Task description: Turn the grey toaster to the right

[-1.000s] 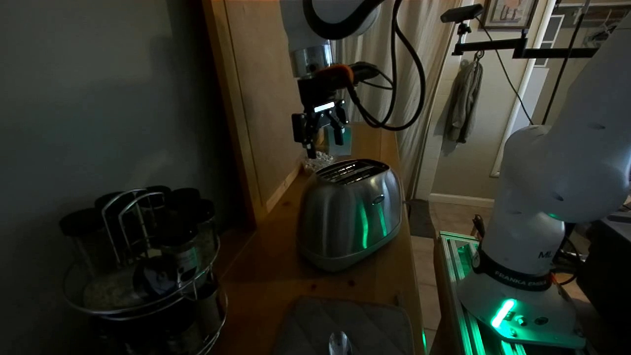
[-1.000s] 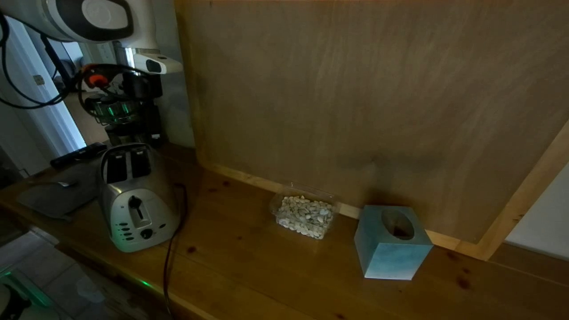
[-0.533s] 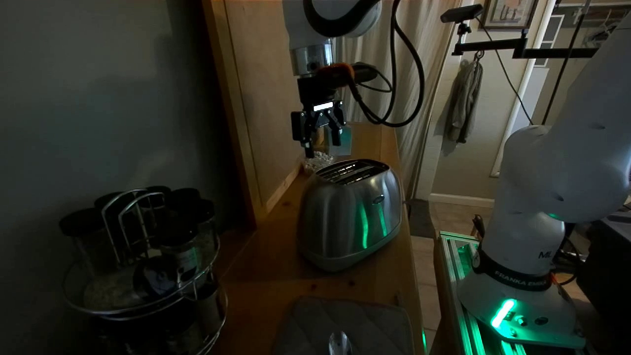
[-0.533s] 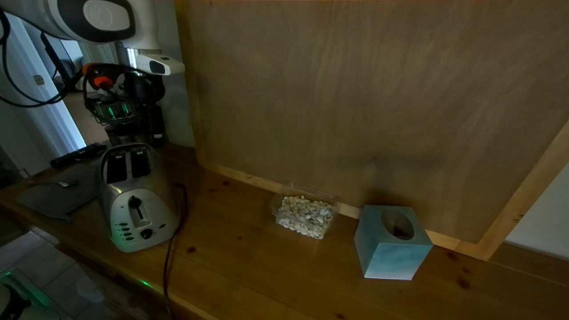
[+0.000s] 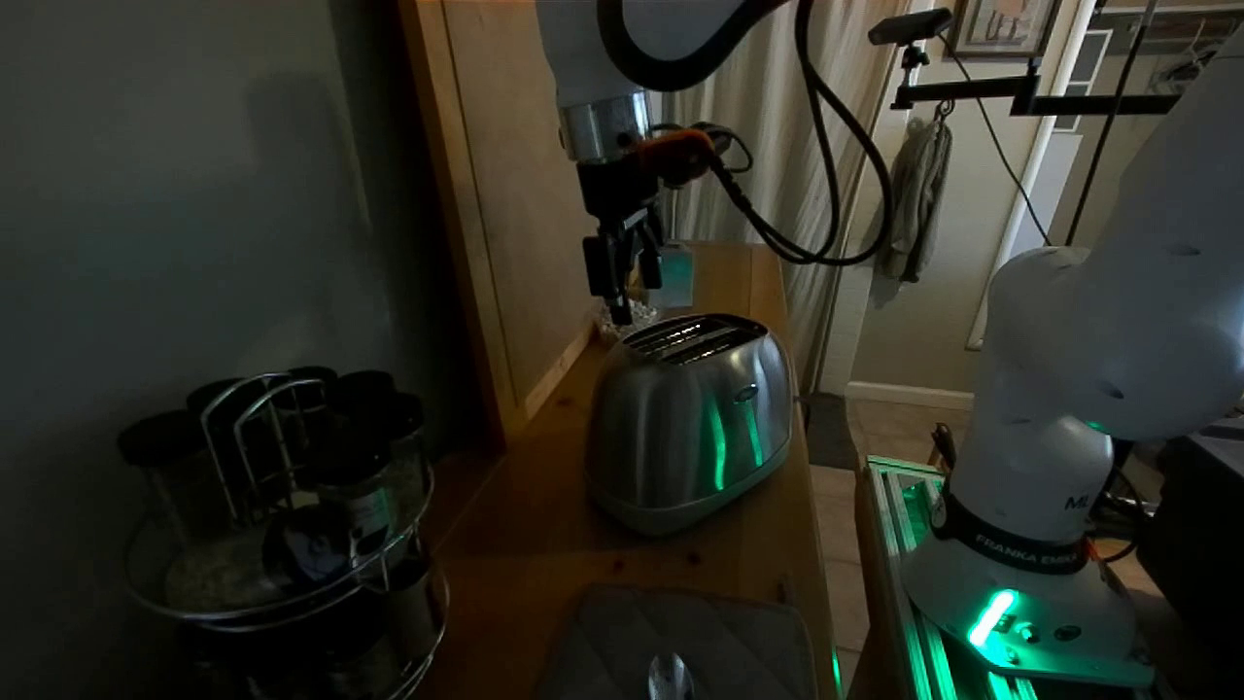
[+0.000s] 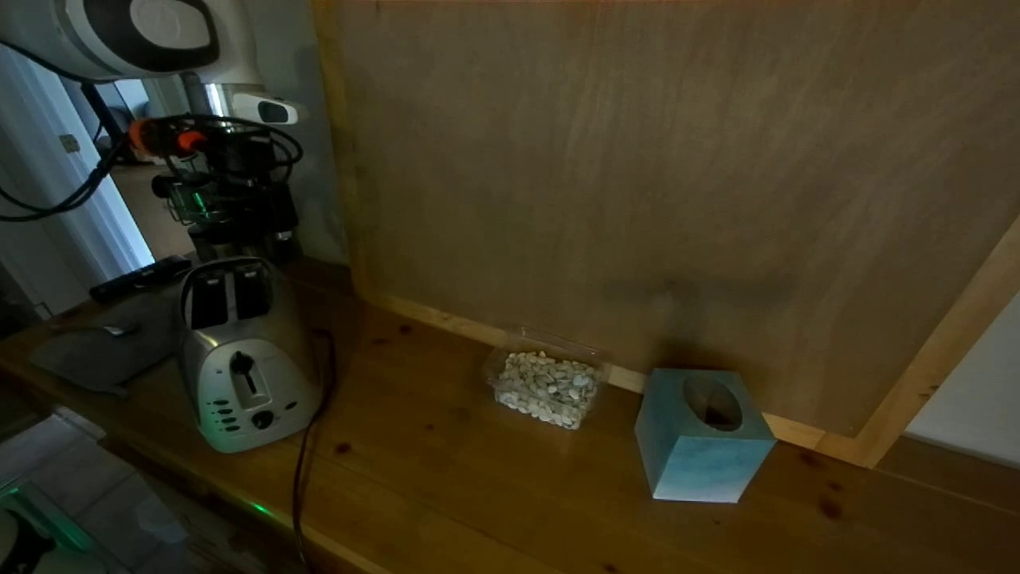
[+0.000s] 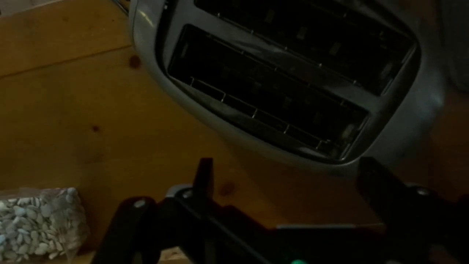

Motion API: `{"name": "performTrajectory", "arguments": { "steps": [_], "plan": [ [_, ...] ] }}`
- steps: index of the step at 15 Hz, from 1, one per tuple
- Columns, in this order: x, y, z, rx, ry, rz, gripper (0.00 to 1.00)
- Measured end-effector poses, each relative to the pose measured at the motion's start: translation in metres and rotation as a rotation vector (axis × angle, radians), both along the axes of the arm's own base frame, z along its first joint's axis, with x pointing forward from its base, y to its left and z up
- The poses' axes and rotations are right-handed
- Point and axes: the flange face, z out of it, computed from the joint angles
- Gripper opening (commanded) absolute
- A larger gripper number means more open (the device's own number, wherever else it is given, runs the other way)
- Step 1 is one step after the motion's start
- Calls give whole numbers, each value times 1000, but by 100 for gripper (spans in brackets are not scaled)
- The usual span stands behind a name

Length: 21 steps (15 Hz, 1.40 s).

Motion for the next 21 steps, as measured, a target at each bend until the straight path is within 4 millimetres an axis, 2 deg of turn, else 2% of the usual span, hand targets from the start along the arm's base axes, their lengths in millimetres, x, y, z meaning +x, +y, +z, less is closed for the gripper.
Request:
{"name": "performTrajectory", "arguments": {
  "steps": [3, 7, 11, 16, 17, 21],
  "plan": [
    [-5, 2, 2, 7, 16, 156, 100],
    [-9, -9, 1, 4, 27, 358, 100],
    [-12, -18, -14, 26, 36, 487, 100],
    [-19, -23, -31, 52, 65, 564, 100],
    [-19, -23, -33, 53, 67, 573, 83],
    [-21, -22, -40, 57, 66, 601, 52]
  ]
}}
